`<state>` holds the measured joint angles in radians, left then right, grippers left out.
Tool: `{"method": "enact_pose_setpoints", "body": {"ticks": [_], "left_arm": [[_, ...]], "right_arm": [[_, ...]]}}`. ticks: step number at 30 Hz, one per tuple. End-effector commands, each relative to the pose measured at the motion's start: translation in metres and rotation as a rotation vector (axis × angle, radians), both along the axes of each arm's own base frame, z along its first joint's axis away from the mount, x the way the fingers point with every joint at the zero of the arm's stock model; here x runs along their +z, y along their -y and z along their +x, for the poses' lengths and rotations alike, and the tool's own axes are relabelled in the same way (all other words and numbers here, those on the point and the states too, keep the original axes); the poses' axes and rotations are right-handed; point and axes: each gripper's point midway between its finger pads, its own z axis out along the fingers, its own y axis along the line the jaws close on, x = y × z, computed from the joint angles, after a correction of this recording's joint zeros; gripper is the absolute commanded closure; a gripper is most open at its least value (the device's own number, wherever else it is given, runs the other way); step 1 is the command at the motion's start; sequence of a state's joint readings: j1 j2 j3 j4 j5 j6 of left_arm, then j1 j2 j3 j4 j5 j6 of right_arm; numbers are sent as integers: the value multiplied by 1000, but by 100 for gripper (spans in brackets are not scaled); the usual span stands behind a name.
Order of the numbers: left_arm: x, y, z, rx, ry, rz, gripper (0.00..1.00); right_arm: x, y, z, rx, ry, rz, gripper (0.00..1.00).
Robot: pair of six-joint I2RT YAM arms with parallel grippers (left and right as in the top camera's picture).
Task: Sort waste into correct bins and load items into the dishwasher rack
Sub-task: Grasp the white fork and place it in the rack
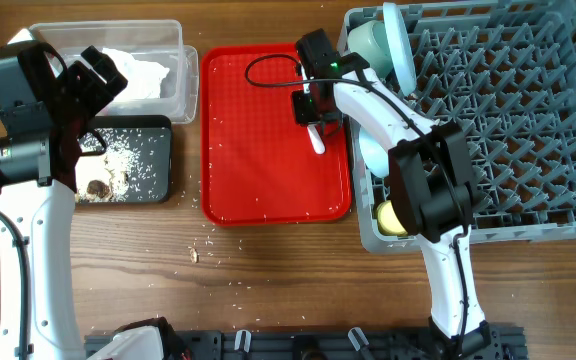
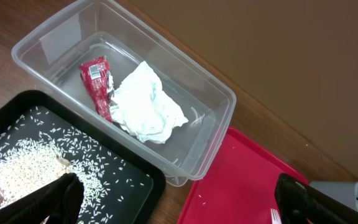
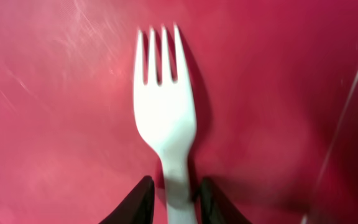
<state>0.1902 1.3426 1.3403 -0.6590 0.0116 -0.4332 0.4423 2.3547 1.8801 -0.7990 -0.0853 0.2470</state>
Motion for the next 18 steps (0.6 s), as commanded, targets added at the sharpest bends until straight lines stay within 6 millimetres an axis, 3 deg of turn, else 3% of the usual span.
{"method": "enact_pose_setpoints", "body": {"ticks": [1,5,8,14,17,18], "left_arm": [[4,-4,0,22,12,-5,0],[4,-4,1,22,13,-5,0],[4,-4,1,22,13,-5,0],[4,-4,1,23,13,-5,0],[4,-4,0,22,12,-5,0],[4,-4,1,22,13,-5,0]], "right_arm": [[-10,-1,11,10,35,-4,71],[-2,-10,33,22,133,35,71],[-6,-10,38,12,145,37,71],[-35,11,33,-26,65,23,71],[-36,6,29,-11,36,69,71],[-36,4,26,-4,24,80,76]]}}
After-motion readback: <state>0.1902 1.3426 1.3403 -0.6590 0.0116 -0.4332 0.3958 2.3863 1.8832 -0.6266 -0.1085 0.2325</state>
